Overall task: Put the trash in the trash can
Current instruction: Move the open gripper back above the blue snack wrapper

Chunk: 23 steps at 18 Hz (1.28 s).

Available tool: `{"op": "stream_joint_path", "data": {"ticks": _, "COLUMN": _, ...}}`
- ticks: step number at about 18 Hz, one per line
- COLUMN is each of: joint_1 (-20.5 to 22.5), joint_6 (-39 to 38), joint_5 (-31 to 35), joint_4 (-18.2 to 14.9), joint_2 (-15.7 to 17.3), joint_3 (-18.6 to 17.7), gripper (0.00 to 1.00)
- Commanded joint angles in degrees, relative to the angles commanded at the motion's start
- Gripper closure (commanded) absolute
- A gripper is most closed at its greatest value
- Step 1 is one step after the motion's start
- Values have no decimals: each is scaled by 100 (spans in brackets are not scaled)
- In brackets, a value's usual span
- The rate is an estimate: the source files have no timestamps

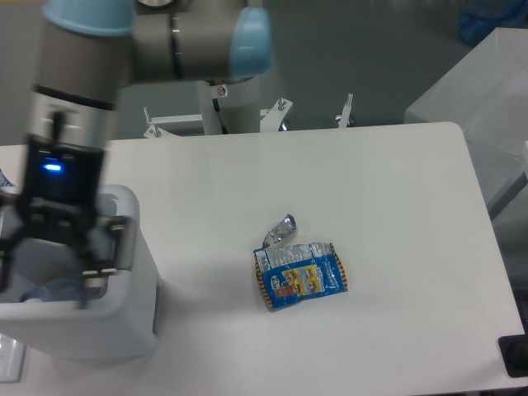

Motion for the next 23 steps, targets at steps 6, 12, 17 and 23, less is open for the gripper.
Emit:
{"op": "stream_joint_path", "data": {"ticks": 6, "joint_1": 880, "joint_6": 201, "joint_5": 314, "joint_4": -26, "joint_2": 343, "joint_3": -1063, "gripper": 0}}
{"op": "stream_joint_path", "data": {"ticks": 12, "joint_1": 1180, "joint_6": 2642, "joint_5": 1134, "joint_4": -35, "joint_2": 484, "joint_3": -2215, "gripper": 1}}
{"op": "stream_joint_path", "data": {"ticks": 17, "joint_1": 1364, "joint_6": 4276, "joint_5": 1335, "joint_4": -53, "joint_2": 546, "joint_3": -2883, "gripper": 1}}
{"op": "stream_joint_path", "data": {"ticks": 23, "joint_1": 1567, "joint_6": 6264, "joint_5": 1415, "joint_4": -70, "joint_2": 493, "joint_3": -3420, "gripper": 1}}
